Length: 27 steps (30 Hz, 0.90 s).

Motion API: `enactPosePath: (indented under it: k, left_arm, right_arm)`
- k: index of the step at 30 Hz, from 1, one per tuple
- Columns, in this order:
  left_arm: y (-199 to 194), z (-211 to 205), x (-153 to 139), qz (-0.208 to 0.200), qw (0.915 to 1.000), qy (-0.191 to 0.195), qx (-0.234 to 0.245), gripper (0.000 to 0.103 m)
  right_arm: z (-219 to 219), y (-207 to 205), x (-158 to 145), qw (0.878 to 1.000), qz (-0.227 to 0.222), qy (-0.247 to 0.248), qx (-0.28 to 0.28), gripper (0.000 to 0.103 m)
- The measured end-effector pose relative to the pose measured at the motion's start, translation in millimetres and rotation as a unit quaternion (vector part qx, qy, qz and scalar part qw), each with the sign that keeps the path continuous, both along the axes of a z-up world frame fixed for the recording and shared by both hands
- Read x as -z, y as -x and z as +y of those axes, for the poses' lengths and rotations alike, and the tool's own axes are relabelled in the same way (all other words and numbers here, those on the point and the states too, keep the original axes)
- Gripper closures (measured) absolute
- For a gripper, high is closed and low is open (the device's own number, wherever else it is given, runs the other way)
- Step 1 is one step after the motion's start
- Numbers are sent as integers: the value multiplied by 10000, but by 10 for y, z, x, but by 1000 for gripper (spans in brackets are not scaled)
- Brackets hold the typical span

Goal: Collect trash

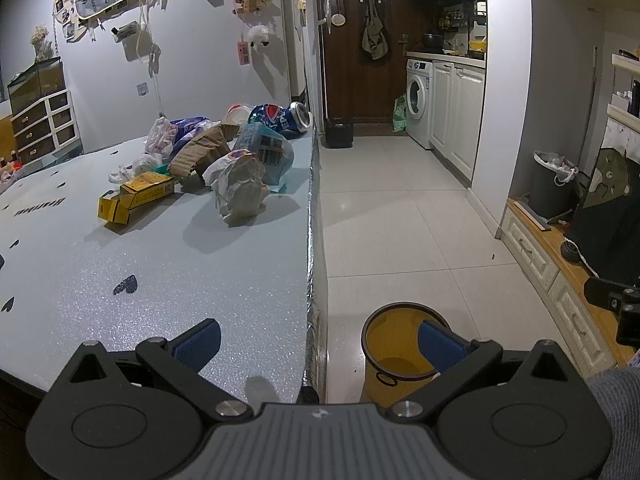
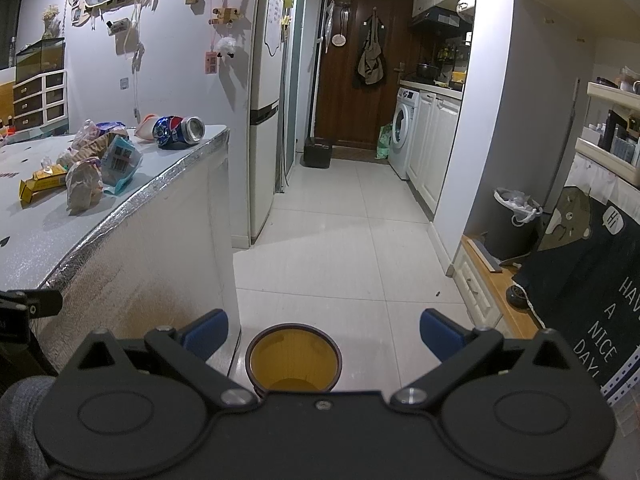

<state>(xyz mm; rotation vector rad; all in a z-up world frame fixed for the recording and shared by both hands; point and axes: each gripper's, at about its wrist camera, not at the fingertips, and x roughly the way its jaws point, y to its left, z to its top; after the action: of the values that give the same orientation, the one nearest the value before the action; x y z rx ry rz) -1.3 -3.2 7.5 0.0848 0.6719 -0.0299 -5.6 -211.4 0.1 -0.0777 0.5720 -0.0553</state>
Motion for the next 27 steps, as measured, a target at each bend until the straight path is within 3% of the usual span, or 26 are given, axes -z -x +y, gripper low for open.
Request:
enactPosePath:
  k: [27]
  left_arm:
    - [55,39,-43,-190,9998,-85,13,0]
  right_arm:
    - [13,59,-62,9999,-148,9,-26,0]
